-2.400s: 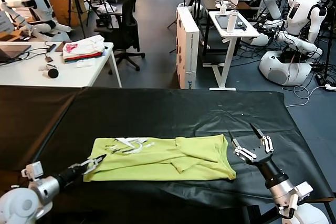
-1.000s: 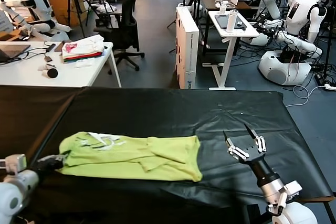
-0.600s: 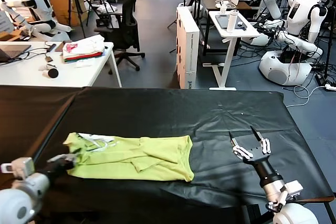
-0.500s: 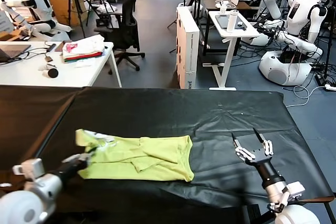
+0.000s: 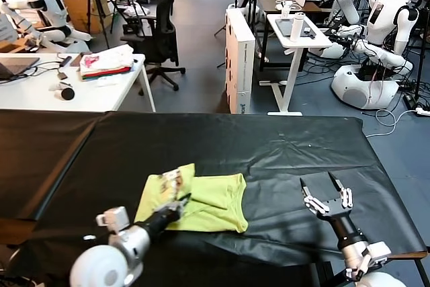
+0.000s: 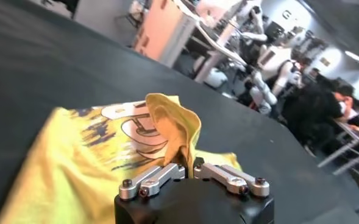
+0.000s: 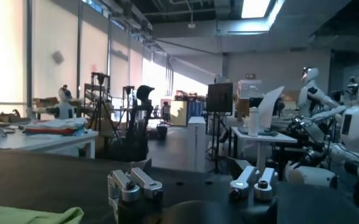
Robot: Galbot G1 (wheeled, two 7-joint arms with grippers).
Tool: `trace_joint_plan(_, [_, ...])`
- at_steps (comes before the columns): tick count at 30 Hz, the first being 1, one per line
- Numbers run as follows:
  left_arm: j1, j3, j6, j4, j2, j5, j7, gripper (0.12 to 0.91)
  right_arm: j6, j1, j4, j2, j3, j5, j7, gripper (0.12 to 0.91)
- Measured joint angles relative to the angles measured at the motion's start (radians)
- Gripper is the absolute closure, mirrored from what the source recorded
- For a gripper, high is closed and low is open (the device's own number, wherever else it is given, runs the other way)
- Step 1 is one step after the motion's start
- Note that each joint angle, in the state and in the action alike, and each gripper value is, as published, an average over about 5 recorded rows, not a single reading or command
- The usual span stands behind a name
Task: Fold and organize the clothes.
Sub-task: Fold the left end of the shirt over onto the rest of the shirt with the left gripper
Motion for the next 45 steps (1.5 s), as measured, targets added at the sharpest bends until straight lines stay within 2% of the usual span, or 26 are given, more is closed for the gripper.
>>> trace_joint_plan(9, [-0.035,0.094,0.000,0.031,-0.074,0.023,-0.004,0.850,-0.002,-0.001,0.002,0.008,-0.009,-0.011,-0.001,0.118])
trace_joint_plan(25, [-0.063,0.113,0.000,0.128,-0.153,0.088,0.004,0.846,-0.001,-0.004,0.000,0.008,-0.019,-0.023,-0.003,0.118])
trace_joint_plan(28, [-0.061,0.115,0.000,0.145,-0.173,0.113,0.011,0.755,0.001,0.000,-0.003,0.005,-0.027,-0.026,-0.005,0.118])
trace_joint_plan(37, [-0.027,0.141,0.000,0.120,-0.248,0.164,0.011,0.214,0.021,0.032,-0.033,-0.024,-0.073,-0.047,-0.023,0.118])
trace_joint_plan(40, [-0.015,0.160,0.000,0.100,-0.255,0.181,0.010,0.137,0.027,0.050,-0.049,-0.042,-0.099,-0.060,-0.034,0.118])
trace_joint_plan(45, [0.000,0.179,0.000,0.073,-0.255,0.168,0.006,0.124,0.026,0.086,-0.066,-0.077,-0.151,-0.079,-0.047,0.118])
